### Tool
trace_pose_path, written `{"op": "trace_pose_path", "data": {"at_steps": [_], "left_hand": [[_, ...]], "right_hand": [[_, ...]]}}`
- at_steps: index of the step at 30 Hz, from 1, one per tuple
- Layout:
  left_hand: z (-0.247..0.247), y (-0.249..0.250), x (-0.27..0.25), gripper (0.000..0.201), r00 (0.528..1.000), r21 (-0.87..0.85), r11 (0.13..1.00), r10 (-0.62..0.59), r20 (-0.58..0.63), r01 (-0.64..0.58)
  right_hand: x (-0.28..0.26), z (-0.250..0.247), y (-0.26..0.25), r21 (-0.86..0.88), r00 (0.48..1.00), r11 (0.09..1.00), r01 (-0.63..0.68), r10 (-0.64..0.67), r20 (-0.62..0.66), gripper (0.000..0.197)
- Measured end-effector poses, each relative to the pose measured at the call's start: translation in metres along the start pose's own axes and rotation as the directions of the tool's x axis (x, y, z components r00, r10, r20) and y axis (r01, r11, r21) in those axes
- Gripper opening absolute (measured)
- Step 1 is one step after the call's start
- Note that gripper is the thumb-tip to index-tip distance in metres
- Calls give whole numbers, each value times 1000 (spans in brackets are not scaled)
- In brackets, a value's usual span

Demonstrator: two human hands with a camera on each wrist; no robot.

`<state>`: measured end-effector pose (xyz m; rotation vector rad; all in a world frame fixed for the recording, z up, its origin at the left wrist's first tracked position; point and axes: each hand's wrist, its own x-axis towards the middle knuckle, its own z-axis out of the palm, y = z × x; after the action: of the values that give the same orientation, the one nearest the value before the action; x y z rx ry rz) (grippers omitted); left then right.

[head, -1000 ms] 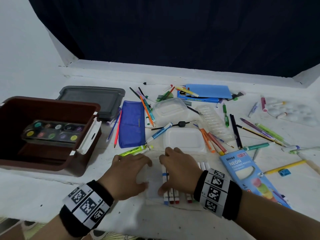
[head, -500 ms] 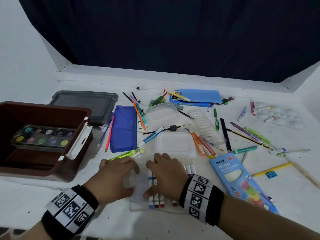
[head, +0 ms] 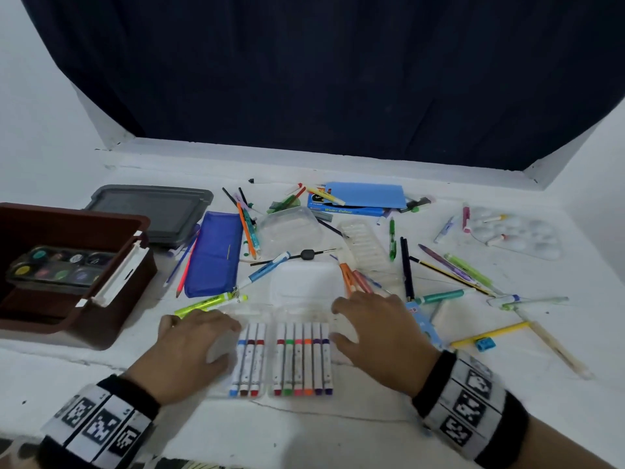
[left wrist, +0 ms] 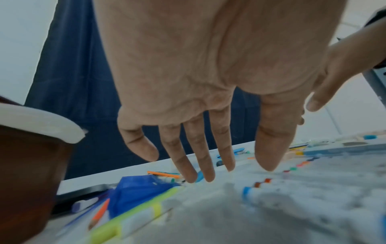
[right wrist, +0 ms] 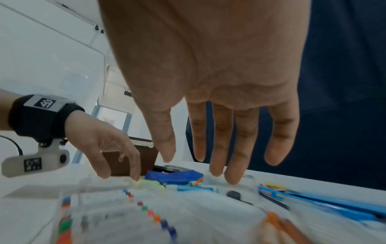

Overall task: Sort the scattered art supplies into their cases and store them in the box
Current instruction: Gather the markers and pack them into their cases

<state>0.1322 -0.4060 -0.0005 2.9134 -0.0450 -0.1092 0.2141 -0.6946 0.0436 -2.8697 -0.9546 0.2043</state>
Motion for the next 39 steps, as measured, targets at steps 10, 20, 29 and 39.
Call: {"op": "trace_pose_path", "data": {"at_steps": [10,20,29,39], "left_hand": [[40,53,-30,64,988,77,995,-71,136,61],[47,95,-26,88,975,-59,974,-216,47,219],[64,142,9,96,994,-29,999,-25,103,28],[51,107,14,79,988,-3,1000,-22,151,22]], "right_hand": [[-88,30,106,-55,937,988,-143,153,315,91],[-75,23,151,19,953,1000,-2,-4,302,71],[-49,19,185,42,954,999,35,-46,298,63],[-28,6,202,171,990,985,22,-45,130,60]]}}
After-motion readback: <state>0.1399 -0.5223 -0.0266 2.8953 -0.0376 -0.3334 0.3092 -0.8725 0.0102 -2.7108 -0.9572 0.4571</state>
